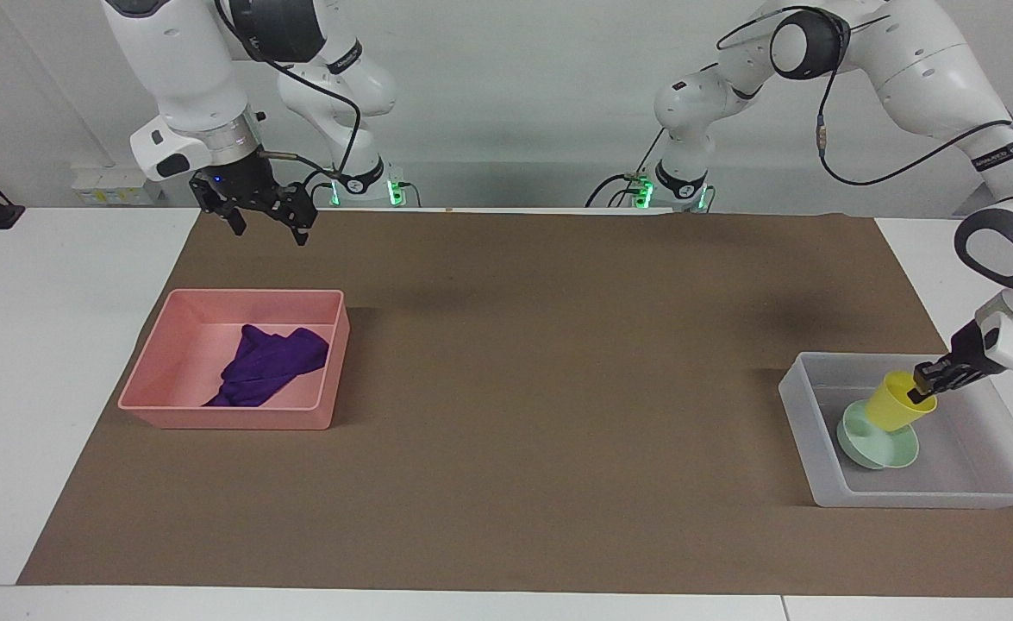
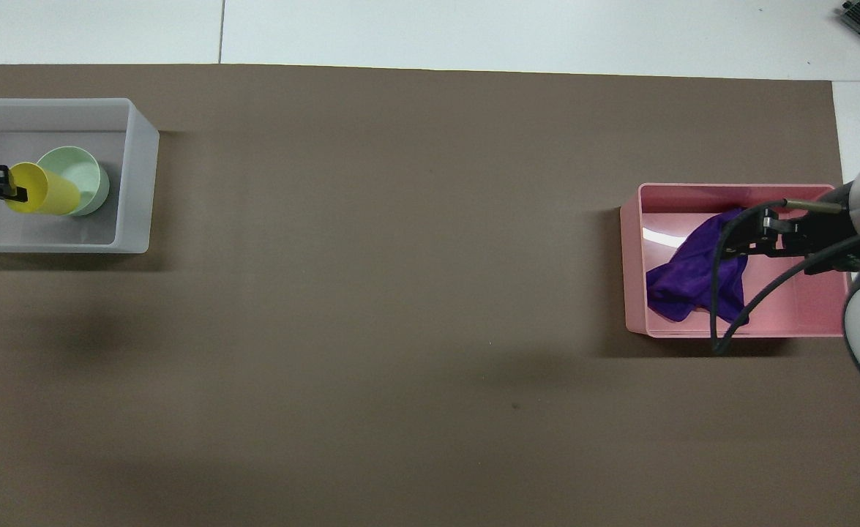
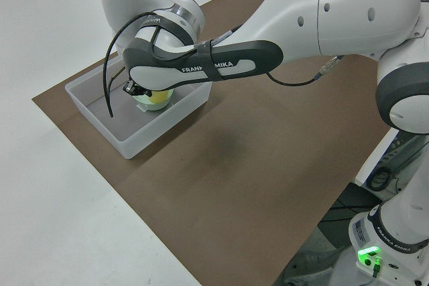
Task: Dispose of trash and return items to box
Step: 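Release the yellow cup beside the green bowl and hold the left gripper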
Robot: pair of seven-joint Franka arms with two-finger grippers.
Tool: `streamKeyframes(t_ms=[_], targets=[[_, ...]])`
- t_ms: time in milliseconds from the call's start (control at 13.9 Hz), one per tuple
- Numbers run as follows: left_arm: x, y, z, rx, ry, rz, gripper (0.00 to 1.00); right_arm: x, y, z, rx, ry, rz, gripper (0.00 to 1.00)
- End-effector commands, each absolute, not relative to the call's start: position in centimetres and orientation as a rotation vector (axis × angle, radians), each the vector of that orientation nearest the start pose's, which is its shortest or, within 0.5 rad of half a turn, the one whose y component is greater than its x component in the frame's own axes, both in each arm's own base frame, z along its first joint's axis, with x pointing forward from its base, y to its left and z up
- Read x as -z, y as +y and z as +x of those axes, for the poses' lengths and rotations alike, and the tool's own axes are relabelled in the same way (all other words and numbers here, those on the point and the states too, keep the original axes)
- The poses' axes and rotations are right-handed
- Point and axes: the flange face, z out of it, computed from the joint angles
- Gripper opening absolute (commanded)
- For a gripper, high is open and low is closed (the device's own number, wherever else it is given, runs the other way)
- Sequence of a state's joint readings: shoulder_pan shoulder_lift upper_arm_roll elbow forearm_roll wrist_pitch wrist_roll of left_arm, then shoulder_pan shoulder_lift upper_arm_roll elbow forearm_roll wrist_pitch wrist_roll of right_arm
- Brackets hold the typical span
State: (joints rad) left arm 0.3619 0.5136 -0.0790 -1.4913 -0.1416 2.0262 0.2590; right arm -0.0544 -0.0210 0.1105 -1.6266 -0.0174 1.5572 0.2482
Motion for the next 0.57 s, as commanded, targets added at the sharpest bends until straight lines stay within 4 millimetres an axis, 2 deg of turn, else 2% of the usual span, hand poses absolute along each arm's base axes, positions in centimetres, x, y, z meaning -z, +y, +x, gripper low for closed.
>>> streamKeyframes(t_ms=[0,144,215,287,503], targets=[[-37.9,18.1,67.6,0.092,-0.087,-3.283,1.0,-60.9,2.7,54.0,-0.078,0.27,-3.13,1.0],[-40.1,17.9,67.8,0.143,-0.08,-3.27,1.0,-60.9,2.7,54.0,-0.075,0.27,-3.13,1.0],[-42.0,17.8,67.8,0.183,-0.076,-3.262,1.0,-61.0,2.7,54.0,-0.073,0.27,-3.13,1.0],[-45.1,17.1,67.3,0.223,-0.06,-3.253,1.0,-61.0,2.7,54.0,-0.073,0.27,-3.13,1.0],[-50.9,11.0,65.5,0.119,0.117,-3.191,1.0,-61.2,2.7,54.3,-0.061,0.265,-3.129,1.0]])
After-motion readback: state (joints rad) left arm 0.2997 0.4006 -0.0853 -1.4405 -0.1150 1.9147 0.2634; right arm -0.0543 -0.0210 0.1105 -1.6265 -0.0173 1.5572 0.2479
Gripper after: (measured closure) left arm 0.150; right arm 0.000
